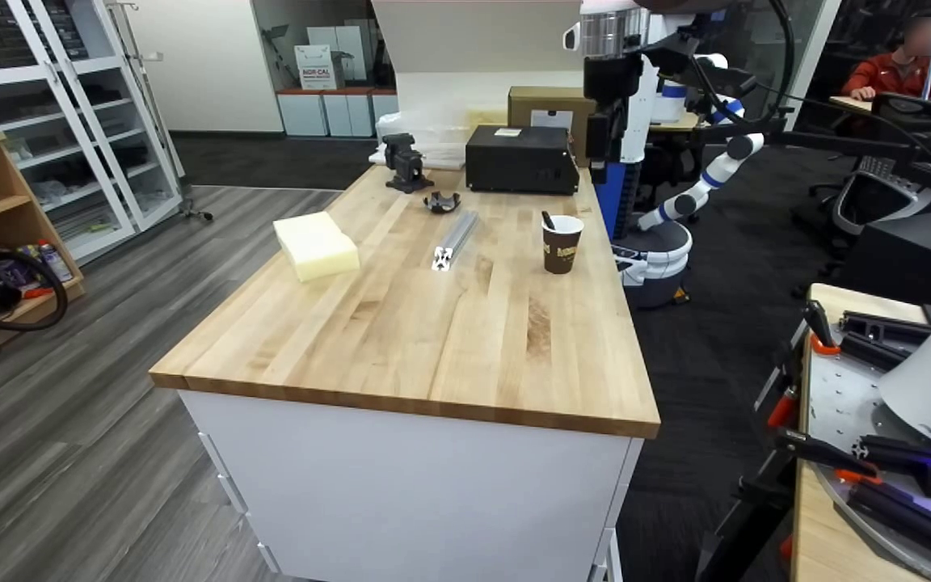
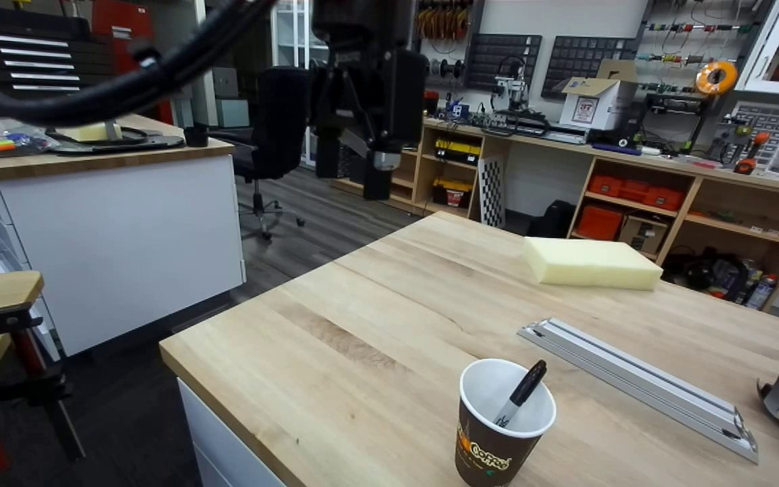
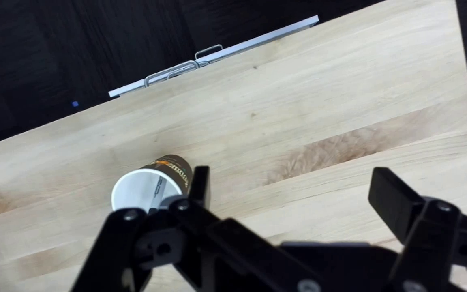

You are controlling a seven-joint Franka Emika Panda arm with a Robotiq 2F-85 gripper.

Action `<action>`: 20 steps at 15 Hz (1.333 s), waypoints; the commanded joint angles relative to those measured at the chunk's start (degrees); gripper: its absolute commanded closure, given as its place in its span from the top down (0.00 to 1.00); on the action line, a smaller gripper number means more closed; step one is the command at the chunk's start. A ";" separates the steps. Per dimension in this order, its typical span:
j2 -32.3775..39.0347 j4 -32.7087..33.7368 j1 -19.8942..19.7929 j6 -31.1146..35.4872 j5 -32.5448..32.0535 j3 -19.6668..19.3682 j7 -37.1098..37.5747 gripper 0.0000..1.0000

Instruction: Take the black pen out of the brown cup

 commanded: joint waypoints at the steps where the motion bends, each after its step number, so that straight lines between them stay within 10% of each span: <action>1: 7.05 8.73 -1.55 -2.01 -0.76 -1.46 -1.02 1.00; 20: 37.10 44.08 -5.04 -10.89 4.48 -2.82 4.47 1.00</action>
